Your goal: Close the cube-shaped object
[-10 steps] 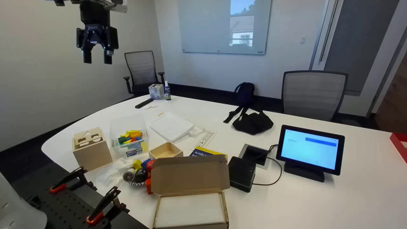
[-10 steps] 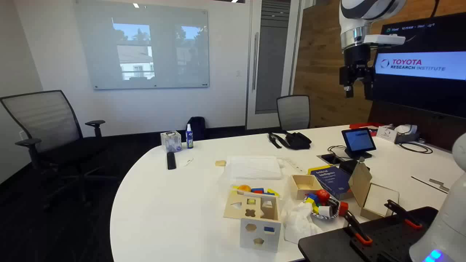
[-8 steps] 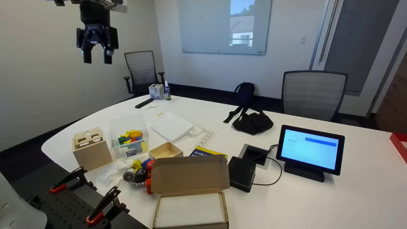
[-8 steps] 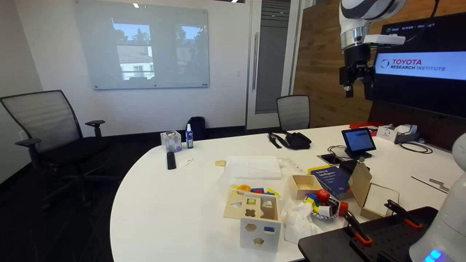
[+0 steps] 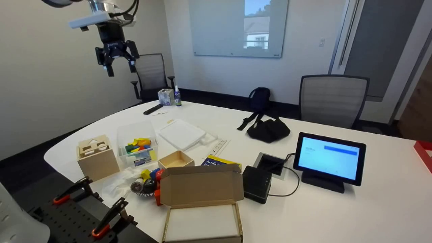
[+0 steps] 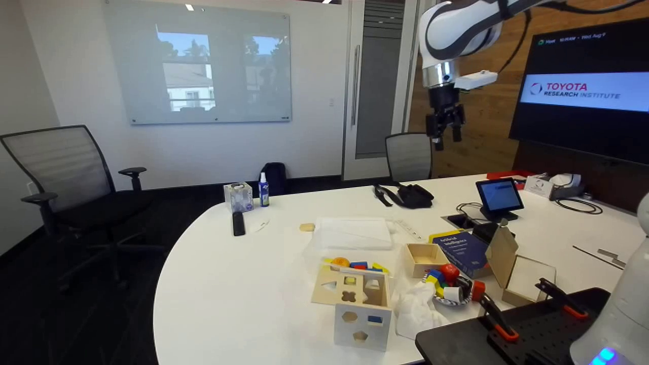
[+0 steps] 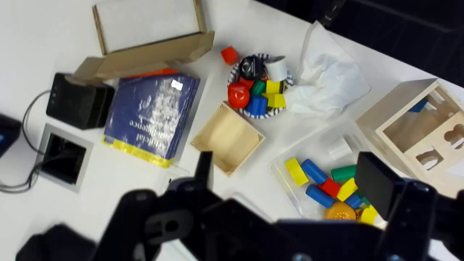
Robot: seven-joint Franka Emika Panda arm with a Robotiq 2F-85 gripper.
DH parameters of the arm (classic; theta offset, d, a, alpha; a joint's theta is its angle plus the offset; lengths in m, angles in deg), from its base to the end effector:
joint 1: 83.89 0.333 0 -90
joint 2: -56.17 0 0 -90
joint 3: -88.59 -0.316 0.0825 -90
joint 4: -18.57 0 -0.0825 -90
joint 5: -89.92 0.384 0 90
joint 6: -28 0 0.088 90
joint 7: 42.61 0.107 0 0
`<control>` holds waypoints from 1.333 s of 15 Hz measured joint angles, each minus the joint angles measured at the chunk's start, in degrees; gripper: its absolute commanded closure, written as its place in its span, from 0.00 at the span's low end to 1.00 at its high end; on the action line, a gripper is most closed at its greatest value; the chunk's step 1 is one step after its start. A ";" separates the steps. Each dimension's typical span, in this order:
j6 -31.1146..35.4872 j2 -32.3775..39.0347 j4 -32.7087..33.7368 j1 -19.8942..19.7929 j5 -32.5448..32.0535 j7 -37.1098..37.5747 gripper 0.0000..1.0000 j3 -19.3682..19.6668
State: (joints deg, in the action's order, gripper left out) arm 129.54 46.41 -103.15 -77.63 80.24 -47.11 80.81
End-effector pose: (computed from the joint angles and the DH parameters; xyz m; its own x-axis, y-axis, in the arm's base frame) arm 0.4712 0.1050 0.4709 0.9199 0.3377 -0.1992 0.3709 -0.9142 0.1633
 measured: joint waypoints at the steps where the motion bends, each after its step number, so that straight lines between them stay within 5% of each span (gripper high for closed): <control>1: 2.45 3.16 1.40 0.96 -1.85 0.01 0.00 -1.29; 9: 16.83 26.73 13.12 10.30 -9.44 -3.26 0.00 -8.22; 20: 23.38 39.56 18.36 19.46 -9.28 -3.22 0.00 -9.69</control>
State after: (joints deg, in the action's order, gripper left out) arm 152.92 85.97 -84.79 -58.17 70.97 -50.33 71.12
